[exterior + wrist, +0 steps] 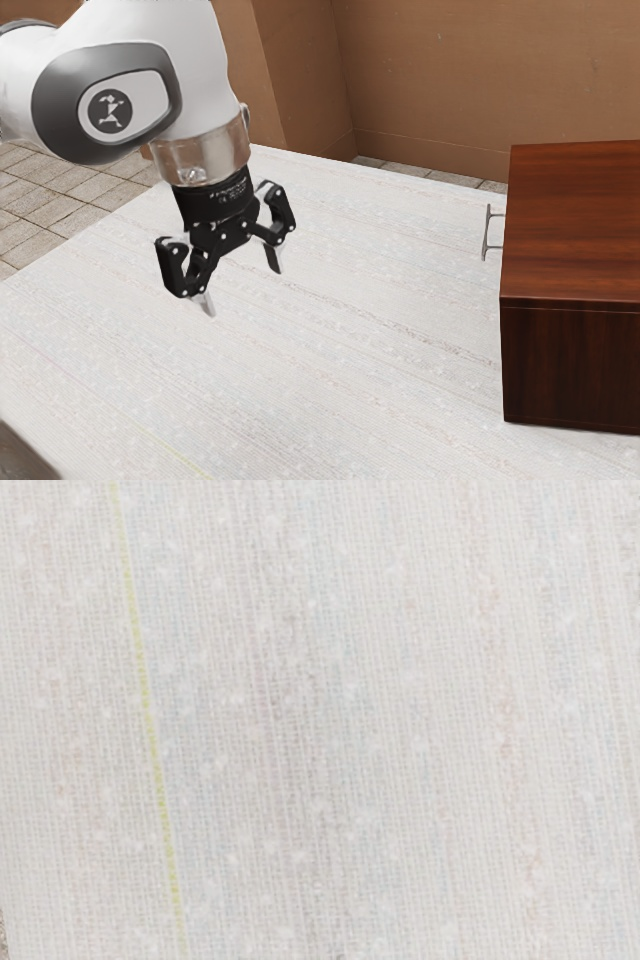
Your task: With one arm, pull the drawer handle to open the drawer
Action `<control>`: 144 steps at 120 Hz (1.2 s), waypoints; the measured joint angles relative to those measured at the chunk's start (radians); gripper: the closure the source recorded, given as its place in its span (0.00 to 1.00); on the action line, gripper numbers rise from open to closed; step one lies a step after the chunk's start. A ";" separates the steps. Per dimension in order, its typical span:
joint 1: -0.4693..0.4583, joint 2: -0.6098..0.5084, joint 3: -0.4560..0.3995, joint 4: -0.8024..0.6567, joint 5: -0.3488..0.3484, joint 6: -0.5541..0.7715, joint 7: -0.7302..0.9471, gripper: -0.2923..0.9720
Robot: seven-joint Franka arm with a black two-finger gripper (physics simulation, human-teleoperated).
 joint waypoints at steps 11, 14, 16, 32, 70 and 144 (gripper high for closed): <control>0.001 -0.001 -0.004 -0.008 0.001 0.018 -0.001 0.23; 0.000 -0.003 -0.005 -0.008 0.001 0.022 -0.002 0.23; 0.000 -0.002 -0.006 -0.011 0.001 0.024 -0.002 0.23; 0.000 0.006 -0.036 -0.020 -0.008 0.030 -0.005 0.23; 0.051 0.395 -0.058 0.360 -0.014 0.127 0.163 0.23; 0.119 0.560 -0.090 0.478 -0.010 0.335 1.035 0.23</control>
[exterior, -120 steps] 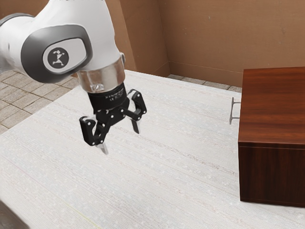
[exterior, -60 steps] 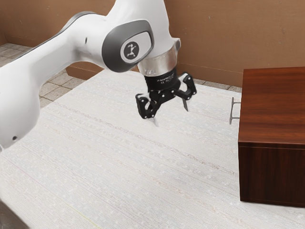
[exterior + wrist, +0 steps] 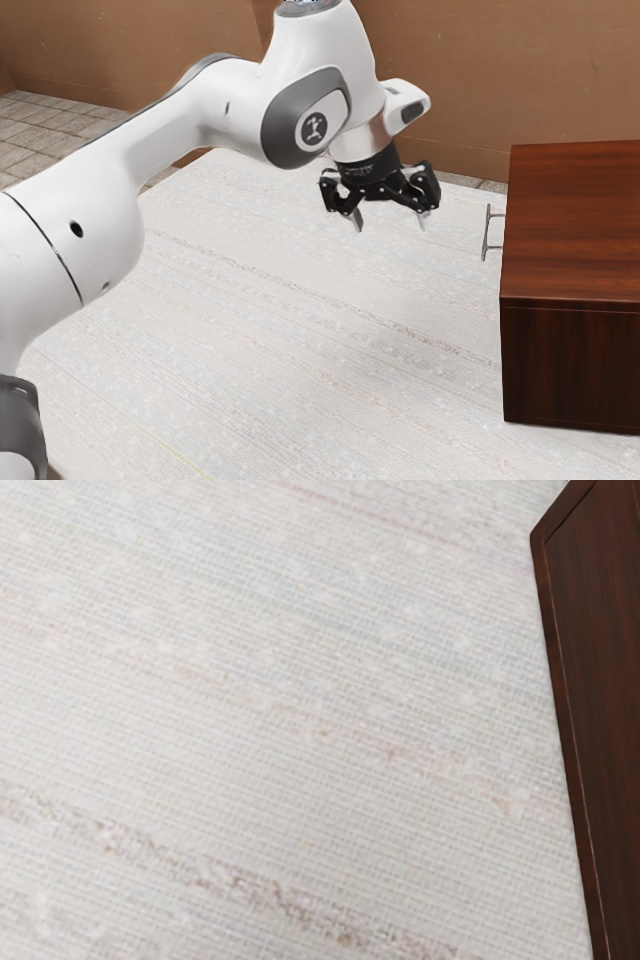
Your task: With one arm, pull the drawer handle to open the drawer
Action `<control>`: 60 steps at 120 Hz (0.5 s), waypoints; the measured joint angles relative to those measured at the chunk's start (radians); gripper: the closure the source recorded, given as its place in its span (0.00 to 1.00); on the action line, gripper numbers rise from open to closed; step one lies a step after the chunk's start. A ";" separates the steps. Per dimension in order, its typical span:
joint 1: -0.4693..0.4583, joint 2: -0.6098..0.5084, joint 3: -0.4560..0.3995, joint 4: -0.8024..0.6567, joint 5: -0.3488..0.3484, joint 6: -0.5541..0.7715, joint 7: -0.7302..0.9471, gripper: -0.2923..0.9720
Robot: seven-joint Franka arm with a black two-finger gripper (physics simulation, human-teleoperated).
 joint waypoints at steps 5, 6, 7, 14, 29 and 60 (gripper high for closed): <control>0.000 0.016 0.000 0.018 -0.002 0.010 0.044 0.23; 0.000 0.018 -0.001 0.020 -0.002 0.012 0.052 0.23; 0.000 0.020 -0.001 0.022 -0.003 0.015 0.061 0.23; -0.003 0.025 0.001 0.025 -0.013 0.027 0.114 0.23; -0.011 0.021 0.002 0.010 -0.068 0.043 0.171 0.23; -0.027 0.028 -0.002 0.012 -0.127 0.011 0.088 0.23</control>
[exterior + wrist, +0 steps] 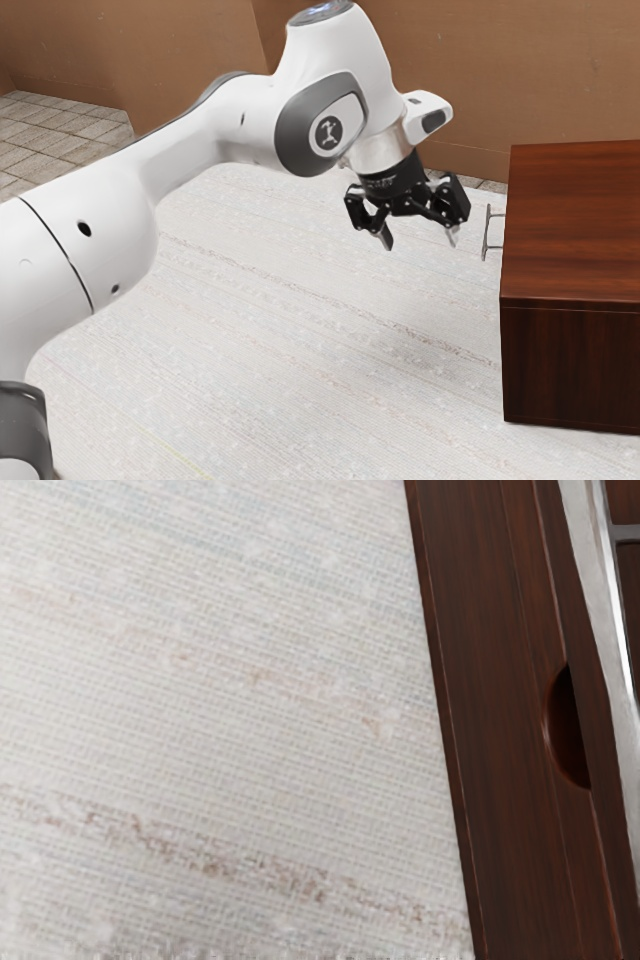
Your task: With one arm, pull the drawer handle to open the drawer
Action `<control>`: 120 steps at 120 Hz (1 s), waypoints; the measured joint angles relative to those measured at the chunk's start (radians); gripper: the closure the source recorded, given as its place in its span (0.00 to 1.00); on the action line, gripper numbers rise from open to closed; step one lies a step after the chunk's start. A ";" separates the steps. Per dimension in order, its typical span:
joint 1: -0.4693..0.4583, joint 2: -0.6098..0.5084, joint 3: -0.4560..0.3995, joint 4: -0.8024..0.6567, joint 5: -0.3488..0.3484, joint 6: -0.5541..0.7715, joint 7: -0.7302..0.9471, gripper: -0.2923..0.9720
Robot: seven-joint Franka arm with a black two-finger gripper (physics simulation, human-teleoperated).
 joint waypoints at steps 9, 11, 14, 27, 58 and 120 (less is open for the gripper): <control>0.000 0.001 0.000 0.001 -0.004 -0.011 -0.036 0.23; 0.001 0.001 0.000 0.001 -0.004 -0.013 -0.044 0.23; 0.004 0.003 -0.002 0.004 -0.004 -0.016 -0.054 0.23; 0.026 0.021 -0.030 0.017 0.006 -0.023 -0.072 0.23; 0.033 0.064 -0.026 0.075 0.018 -0.029 -0.067 0.24; 0.018 0.103 -0.051 0.178 0.018 0.000 -0.044 0.24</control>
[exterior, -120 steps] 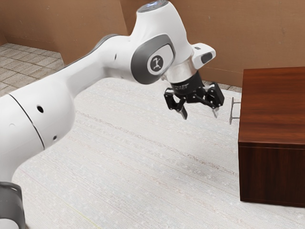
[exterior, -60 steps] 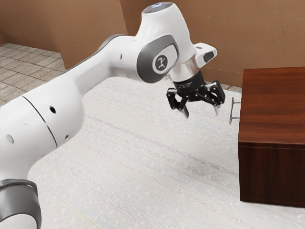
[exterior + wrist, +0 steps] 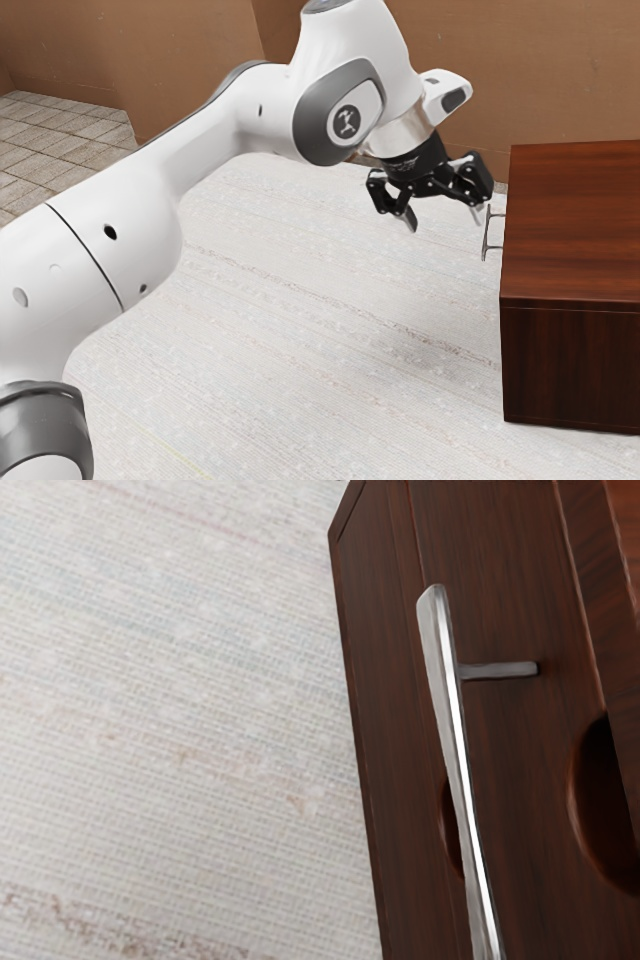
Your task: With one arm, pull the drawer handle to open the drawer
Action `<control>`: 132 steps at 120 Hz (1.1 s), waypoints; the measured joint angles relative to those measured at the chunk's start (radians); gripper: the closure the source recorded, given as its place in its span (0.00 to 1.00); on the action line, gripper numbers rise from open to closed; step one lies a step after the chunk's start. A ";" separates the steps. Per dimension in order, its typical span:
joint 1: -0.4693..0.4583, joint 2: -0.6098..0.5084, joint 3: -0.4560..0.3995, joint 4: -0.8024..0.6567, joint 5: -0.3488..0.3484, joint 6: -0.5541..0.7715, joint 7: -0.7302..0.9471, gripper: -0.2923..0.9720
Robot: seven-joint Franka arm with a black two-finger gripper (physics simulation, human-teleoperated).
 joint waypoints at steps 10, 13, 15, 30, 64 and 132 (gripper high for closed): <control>0.000 0.000 -0.001 0.000 0.000 0.010 0.002 0.24; 0.000 0.000 -0.001 -0.001 0.000 0.013 0.003 0.24; 0.000 0.000 -0.001 -0.001 0.000 0.016 0.003 0.24; -0.001 0.000 -0.002 -0.005 -0.004 0.035 -0.003 0.24; 0.003 0.002 -0.001 -0.013 -0.007 0.053 -0.016 0.24; 0.001 0.001 -0.024 -0.074 -0.008 0.127 -0.006 0.41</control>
